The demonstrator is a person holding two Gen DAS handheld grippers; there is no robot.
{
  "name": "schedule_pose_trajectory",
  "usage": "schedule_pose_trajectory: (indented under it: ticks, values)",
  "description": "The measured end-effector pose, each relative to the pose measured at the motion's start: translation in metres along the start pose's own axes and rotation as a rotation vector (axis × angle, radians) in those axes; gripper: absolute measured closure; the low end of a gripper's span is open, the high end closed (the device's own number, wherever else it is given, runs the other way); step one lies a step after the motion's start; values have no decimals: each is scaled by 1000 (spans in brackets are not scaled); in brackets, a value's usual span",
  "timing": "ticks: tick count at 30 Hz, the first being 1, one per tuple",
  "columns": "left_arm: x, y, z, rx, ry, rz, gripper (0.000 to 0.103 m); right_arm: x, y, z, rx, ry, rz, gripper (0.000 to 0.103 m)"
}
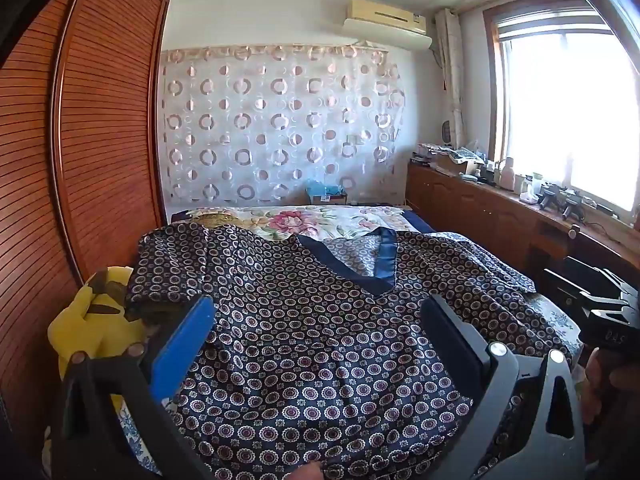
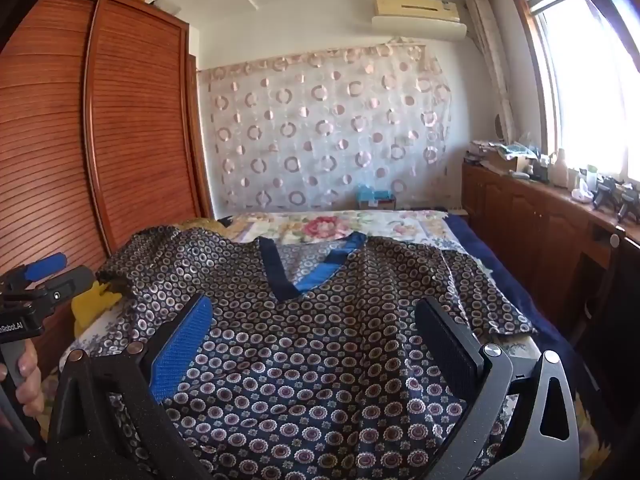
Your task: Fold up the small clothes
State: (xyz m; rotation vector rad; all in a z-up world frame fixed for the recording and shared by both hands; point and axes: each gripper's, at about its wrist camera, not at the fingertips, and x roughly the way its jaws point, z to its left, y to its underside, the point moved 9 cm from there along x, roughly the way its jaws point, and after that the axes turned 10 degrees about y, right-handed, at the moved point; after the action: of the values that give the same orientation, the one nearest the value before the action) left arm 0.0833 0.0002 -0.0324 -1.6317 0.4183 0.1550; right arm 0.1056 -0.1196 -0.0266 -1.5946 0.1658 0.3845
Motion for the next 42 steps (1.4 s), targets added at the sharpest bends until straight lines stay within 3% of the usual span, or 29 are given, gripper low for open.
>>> schedule_pose_trajectory:
  ticks: [42]
  values:
    - [1,2,-5,15,-1,14,0,-2,1,1,6,-3,5,0]
